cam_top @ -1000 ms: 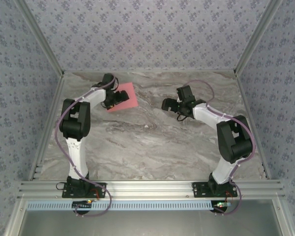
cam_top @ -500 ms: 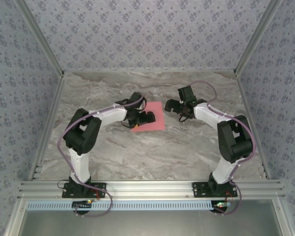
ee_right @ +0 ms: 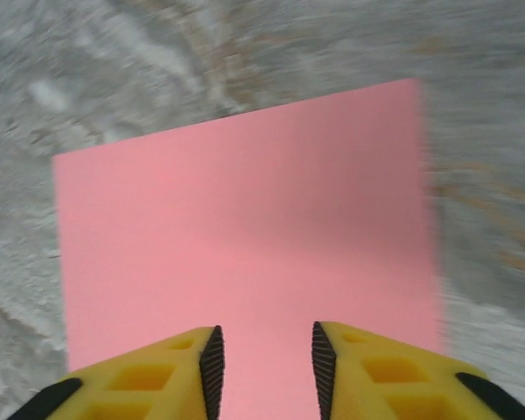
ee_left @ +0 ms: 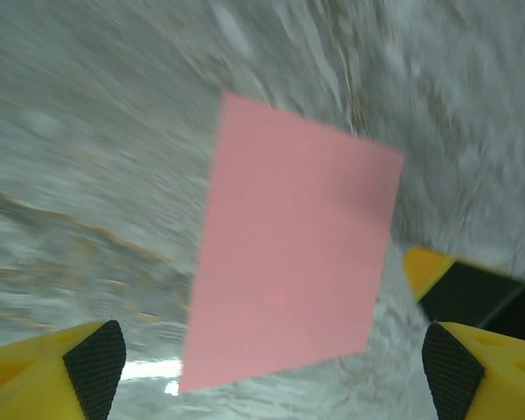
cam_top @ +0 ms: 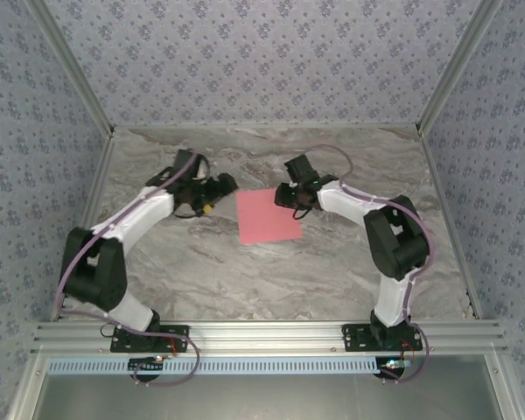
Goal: Fold a paper plane with a square sheet of paper (pick it up from the middle)
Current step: Move the square sheet of paper to the center of the table.
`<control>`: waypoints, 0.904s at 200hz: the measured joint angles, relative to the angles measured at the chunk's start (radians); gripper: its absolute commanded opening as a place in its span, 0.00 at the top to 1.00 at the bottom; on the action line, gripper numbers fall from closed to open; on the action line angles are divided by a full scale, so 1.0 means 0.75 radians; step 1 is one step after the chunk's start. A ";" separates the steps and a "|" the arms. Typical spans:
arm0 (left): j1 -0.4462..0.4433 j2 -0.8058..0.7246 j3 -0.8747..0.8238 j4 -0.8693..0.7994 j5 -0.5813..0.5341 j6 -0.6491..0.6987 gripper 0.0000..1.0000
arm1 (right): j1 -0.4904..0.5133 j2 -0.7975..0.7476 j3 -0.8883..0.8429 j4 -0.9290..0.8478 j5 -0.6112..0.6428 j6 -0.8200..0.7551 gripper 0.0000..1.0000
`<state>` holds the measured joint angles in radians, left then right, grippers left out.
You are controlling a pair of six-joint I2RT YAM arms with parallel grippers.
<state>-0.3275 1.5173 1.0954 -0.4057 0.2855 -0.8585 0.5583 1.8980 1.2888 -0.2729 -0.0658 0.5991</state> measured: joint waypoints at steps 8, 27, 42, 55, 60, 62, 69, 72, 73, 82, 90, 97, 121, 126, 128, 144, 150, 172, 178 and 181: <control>0.053 -0.045 -0.033 -0.011 -0.014 0.001 0.07 | 0.032 0.045 0.046 -0.002 -0.007 -0.001 0.67; 0.140 -0.109 -0.098 -0.055 -0.043 0.001 0.04 | 0.092 0.150 0.146 -0.006 -0.028 0.000 0.66; 0.177 -0.136 -0.134 -0.091 -0.064 0.002 0.03 | 0.121 0.220 0.217 -0.024 -0.038 -0.001 0.65; 0.197 -0.153 -0.157 -0.114 -0.073 0.002 0.02 | 0.139 0.277 0.283 -0.051 -0.040 -0.002 0.65; 0.203 -0.158 -0.162 -0.121 -0.075 0.002 0.02 | 0.145 0.298 0.306 -0.063 -0.040 -0.002 0.65; 0.204 -0.159 -0.164 -0.123 -0.076 0.002 0.02 | 0.149 0.307 0.316 -0.067 -0.039 -0.004 0.65; 0.211 -0.165 -0.170 -0.129 -0.080 0.002 0.01 | 0.156 0.331 0.342 -0.078 -0.039 -0.007 0.64; 0.212 -0.167 -0.173 -0.129 -0.083 0.002 0.01 | 0.159 0.339 0.351 -0.083 -0.039 -0.008 0.64; 0.212 -0.168 -0.173 -0.129 -0.083 0.002 0.01 | 0.160 0.344 0.355 -0.086 -0.039 -0.010 0.64; 0.219 -0.173 -0.180 -0.129 -0.087 0.002 0.01 | 0.168 0.363 0.370 -0.102 -0.039 -0.017 0.64; 0.219 -0.173 -0.181 -0.131 -0.090 0.002 0.01 | 0.174 0.369 0.373 -0.109 -0.032 -0.026 0.64; 0.220 -0.173 -0.181 -0.131 -0.093 0.002 0.01 | 0.176 0.367 0.377 -0.120 -0.035 -0.033 0.64; 0.220 -0.173 -0.182 -0.132 -0.093 0.002 0.01 | 0.184 0.348 0.339 -0.120 -0.034 -0.073 0.65; 0.220 -0.172 -0.182 -0.132 -0.093 0.002 0.01 | 0.187 0.334 0.314 -0.117 -0.034 -0.079 0.65; 0.220 -0.172 -0.182 -0.132 -0.093 0.002 0.01 | 0.188 0.328 0.303 -0.114 -0.034 -0.083 0.65; 0.220 -0.165 -0.182 -0.131 -0.093 0.002 0.01 | 0.208 0.248 0.181 -0.100 -0.037 -0.098 0.65; 0.220 -0.160 -0.182 -0.130 -0.093 0.002 0.01 | 0.217 0.215 0.131 -0.099 -0.037 -0.102 0.65; 0.220 -0.128 -0.181 -0.128 -0.092 0.002 0.01 | 0.267 0.101 -0.015 -0.128 -0.036 -0.118 0.64; 0.220 -0.119 -0.181 -0.128 -0.092 0.002 0.01 | 0.278 0.083 -0.033 -0.145 -0.036 -0.121 0.64; 0.220 -0.116 -0.181 -0.128 -0.092 0.002 0.01 | 0.282 0.074 -0.041 -0.155 -0.035 -0.123 0.63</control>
<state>-0.1627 1.4300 0.9596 -0.5014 0.2165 -0.8574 0.7700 1.9533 1.2579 -0.3893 -0.0917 0.5072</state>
